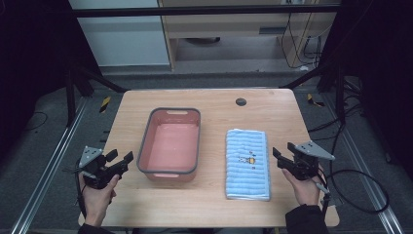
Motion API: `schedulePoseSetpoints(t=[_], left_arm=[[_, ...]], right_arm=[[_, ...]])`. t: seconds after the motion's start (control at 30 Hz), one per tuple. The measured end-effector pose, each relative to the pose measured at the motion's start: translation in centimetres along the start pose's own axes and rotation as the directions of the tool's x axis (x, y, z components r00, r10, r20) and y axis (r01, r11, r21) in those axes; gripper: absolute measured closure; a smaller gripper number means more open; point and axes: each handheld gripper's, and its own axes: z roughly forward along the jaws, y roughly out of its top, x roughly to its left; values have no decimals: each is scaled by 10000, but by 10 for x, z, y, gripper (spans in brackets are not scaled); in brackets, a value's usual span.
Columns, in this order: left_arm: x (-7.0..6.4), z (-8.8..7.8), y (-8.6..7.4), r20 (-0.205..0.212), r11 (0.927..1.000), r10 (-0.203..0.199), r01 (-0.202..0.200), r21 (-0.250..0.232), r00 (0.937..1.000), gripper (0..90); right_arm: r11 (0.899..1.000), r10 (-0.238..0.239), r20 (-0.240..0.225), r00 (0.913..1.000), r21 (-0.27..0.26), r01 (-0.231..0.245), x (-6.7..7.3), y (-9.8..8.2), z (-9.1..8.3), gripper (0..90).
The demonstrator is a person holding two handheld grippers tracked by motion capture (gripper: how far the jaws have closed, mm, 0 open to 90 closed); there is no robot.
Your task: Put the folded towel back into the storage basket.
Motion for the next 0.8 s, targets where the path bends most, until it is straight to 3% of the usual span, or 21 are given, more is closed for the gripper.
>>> schedulePoseSetpoints(t=[0.2,0.5,0.8], left_arm=[[-14,-1,6,179,9988,444,-440,-225,9989,358],[-35,0,15,510,9962,713,-686,-527,9962,355],[-75,15,21,1162,9917,1195,-1131,-607,9860,350]], right_arm=[[9999,-156,-138,9998,12,156,1,7,3,387],[9995,-310,-279,9991,75,312,2,17,6,370],[9986,-510,-339,9981,-179,505,3,42,5,363]])
